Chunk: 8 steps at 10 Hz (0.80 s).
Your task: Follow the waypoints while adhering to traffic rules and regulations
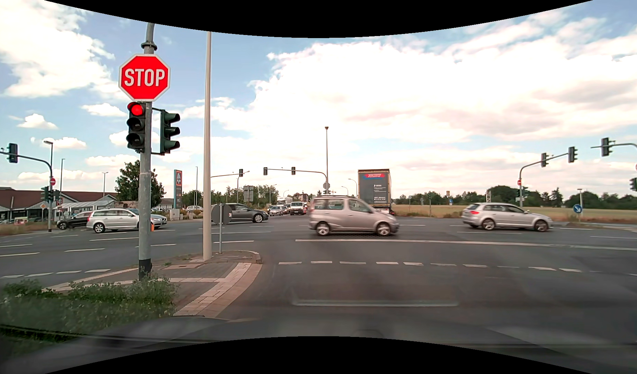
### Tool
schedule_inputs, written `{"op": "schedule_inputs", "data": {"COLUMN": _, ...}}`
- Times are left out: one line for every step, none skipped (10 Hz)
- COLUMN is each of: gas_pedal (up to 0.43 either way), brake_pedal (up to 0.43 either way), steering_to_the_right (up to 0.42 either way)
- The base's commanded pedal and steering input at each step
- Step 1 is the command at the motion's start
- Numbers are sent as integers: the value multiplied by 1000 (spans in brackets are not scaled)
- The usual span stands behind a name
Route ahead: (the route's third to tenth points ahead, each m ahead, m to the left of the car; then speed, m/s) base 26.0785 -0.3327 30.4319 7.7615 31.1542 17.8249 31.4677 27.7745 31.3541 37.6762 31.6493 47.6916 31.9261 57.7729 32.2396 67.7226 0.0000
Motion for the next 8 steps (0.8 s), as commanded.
{"op": "schedule_inputs", "data": {"gas_pedal": 0, "brake_pedal": 317, "steering_to_the_right": -5}}
{"op": "schedule_inputs", "data": {"gas_pedal": 0, "brake_pedal": 317, "steering_to_the_right": -4}}
{"op": "schedule_inputs", "data": {"gas_pedal": 0, "brake_pedal": 317, "steering_to_the_right": -5}}
{"op": "schedule_inputs", "data": {"gas_pedal": 0, "brake_pedal": 317, "steering_to_the_right": -4}}
{"op": "schedule_inputs", "data": {"gas_pedal": 0, "brake_pedal": 317, "steering_to_the_right": -4}}
{"op": "schedule_inputs", "data": {"gas_pedal": 0, "brake_pedal": 317, "steering_to_the_right": -5}}
{"op": "schedule_inputs", "data": {"gas_pedal": 0, "brake_pedal": 323, "steering_to_the_right": -4}}
{"op": "schedule_inputs", "data": {"gas_pedal": 0, "brake_pedal": 317, "steering_to_the_right": -5}}
